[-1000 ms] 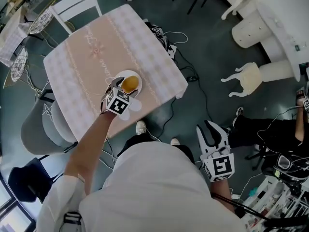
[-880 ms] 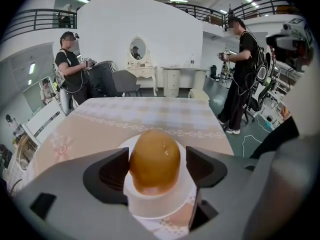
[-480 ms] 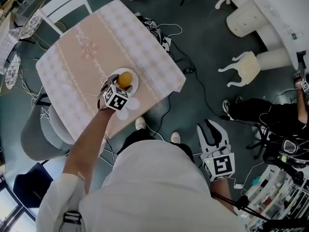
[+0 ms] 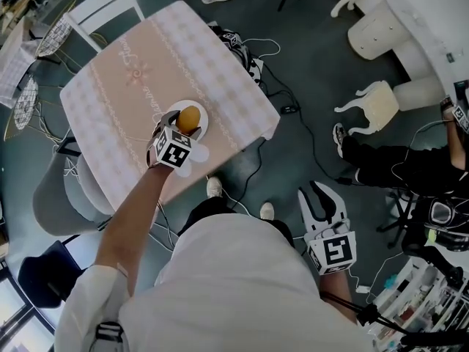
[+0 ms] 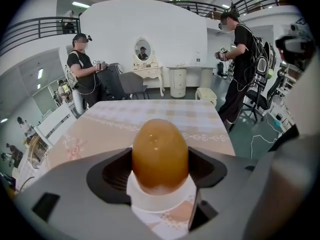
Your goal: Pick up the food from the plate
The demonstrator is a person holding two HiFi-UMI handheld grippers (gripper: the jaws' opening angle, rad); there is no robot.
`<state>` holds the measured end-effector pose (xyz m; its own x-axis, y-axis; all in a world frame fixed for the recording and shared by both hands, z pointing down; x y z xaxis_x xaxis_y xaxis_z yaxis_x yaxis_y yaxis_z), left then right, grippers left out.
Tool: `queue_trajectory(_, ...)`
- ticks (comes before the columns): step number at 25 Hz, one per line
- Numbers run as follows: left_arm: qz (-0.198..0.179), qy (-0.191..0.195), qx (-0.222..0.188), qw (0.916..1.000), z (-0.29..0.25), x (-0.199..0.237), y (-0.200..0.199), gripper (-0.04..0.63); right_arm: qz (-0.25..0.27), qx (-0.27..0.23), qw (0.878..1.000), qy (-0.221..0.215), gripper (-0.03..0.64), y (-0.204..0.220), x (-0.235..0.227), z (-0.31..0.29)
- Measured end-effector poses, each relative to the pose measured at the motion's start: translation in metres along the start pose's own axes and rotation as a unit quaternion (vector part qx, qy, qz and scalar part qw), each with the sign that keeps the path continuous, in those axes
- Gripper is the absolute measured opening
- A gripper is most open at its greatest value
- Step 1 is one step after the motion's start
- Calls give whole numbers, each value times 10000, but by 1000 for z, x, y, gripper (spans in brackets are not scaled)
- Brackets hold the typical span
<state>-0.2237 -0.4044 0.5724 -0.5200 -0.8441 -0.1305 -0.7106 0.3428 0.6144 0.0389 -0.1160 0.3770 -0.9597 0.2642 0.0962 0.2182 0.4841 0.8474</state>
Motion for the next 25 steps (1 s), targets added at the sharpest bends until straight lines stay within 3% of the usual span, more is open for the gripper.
queue_trajectory(13, 522, -436, -539, 9962, 85, -57, -26, 350, 198, -323, 9983, -436, 112, 31, -35, 37)
queue_trajectory(25, 853, -709, -1179, 9868, 182, -166, -69, 350, 540, -616, 9898, -1167, 111, 61, -66, 67)
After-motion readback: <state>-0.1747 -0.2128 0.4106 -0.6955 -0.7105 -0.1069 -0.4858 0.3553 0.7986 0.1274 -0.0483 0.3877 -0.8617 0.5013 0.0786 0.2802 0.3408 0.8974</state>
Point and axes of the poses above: the fingertips, and each gripper's own axes: z backward along the fingers, x to its left, y out of its underside, the point moved 9 cm from there along z, backward along the fingers
